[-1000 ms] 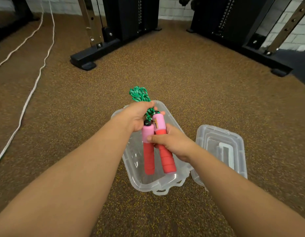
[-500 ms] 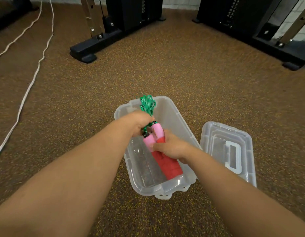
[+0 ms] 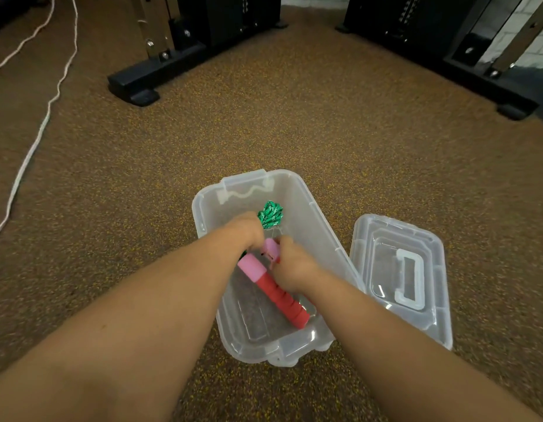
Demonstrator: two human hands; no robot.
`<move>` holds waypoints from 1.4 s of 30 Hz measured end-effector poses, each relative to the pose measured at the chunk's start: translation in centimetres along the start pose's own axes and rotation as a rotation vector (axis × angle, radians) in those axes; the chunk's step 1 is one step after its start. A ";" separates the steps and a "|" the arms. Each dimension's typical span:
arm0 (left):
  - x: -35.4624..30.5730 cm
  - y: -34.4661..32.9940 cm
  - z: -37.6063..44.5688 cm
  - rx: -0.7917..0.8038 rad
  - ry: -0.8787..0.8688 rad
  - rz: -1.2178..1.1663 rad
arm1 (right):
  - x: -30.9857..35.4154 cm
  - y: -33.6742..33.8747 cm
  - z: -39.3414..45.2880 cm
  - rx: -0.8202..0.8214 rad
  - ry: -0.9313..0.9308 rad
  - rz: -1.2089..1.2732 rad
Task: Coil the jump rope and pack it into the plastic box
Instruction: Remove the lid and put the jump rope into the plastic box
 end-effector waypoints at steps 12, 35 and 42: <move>0.4 -2.5 1.5 -0.031 0.137 -0.021 | -0.1 -1.4 -2.3 0.273 0.088 -0.447; 0.0 -2.4 -1.3 0.005 0.209 0.084 | 1.6 4.5 -4.1 -0.162 0.372 -0.251; -3.1 2.1 -5.4 -0.286 0.024 -0.088 | -1.6 11.6 -9.3 -0.547 0.650 -0.065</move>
Point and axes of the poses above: each hand's wrist, its own z-axis towards the middle knuckle, its own y-axis out of the back of the hand, x = y × z, the point moved 8 cm from there along z, towards the middle knuckle, and after that the axes turned 5 degrees about -z, right-handed, at the moved point
